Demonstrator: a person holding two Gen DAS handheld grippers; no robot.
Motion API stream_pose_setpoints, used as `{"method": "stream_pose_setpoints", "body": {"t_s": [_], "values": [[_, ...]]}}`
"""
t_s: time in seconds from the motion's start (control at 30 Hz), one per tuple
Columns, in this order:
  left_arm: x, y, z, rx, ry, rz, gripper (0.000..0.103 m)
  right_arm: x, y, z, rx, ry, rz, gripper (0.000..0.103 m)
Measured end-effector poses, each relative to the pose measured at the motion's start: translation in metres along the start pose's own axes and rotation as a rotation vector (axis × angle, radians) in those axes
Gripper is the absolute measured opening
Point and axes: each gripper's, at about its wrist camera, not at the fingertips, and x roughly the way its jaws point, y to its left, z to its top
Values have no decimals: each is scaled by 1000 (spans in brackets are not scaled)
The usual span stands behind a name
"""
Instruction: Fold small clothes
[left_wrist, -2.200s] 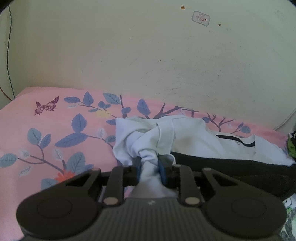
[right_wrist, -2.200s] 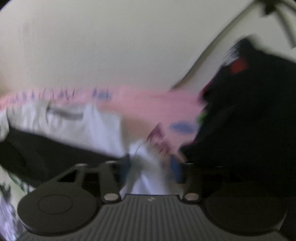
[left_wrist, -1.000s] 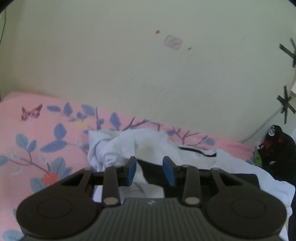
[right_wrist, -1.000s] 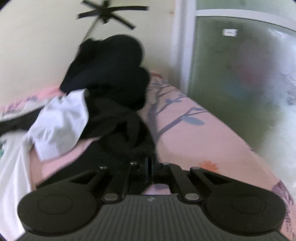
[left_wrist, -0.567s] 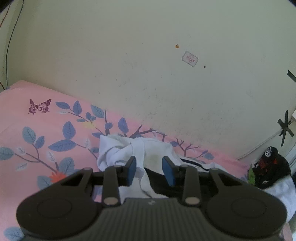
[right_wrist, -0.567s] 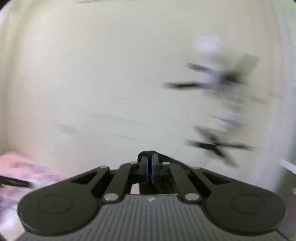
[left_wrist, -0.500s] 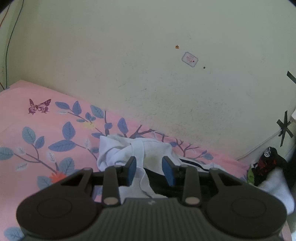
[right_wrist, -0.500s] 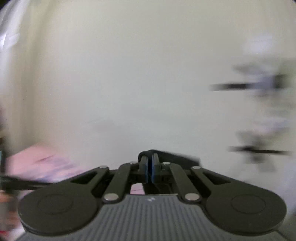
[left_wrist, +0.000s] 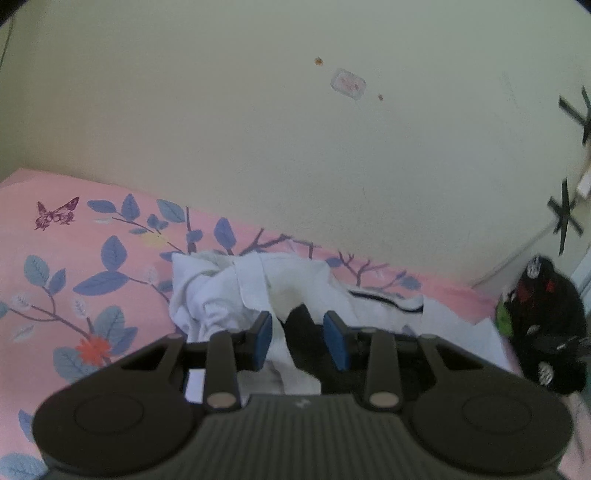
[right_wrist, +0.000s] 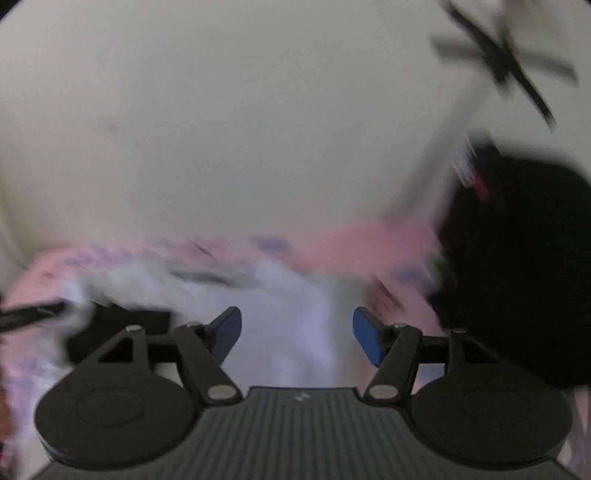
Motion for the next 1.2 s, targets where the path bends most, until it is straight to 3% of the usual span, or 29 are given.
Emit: {"method": "stream_pose_setpoints", "body": {"t_s": [0.07,0.1,0.17,0.37,0.5,0.57,0.67,0.7,0.73,0.77,0.8,0.87,1.03,1.2], "values": [[6,-2,-3,20,16,10,31,27,-16,-10,59,77,26,52],[10,-2,-5,26,24,14,31,38,-21,-15,82,104,66,28],[20,0,-9,37,36,22,31,44,-28,-17,100,64,63,0],[34,-1,-18,126,45,68,32,50,-64,-13,184,10,-78,0],[24,-3,-16,135,24,63,34,5,-59,-25,159,-3,14,0],[6,-6,-9,122,-24,67,35,-39,-53,-42,108,-24,118,0],[-28,-13,5,96,-70,60,35,-98,-45,-72,1,-49,161,0],[-38,-16,7,94,-67,46,35,-119,-43,-84,-42,-61,160,4],[-51,-18,6,99,-63,29,35,-136,-43,-94,-69,-76,164,16],[-65,-22,3,120,-56,16,35,-153,-45,-103,-85,-102,168,65],[-79,-25,-2,147,-51,10,36,-171,-47,-112,-92,-148,164,83],[-113,-26,-20,204,-45,7,41,-205,-47,-134,-129,-235,176,83],[-178,-6,-84,222,17,26,44,-255,-50,-174,-188,-310,191,83],[-227,17,-153,190,95,116,45,-249,-56,-202,-94,-212,242,86]]}}
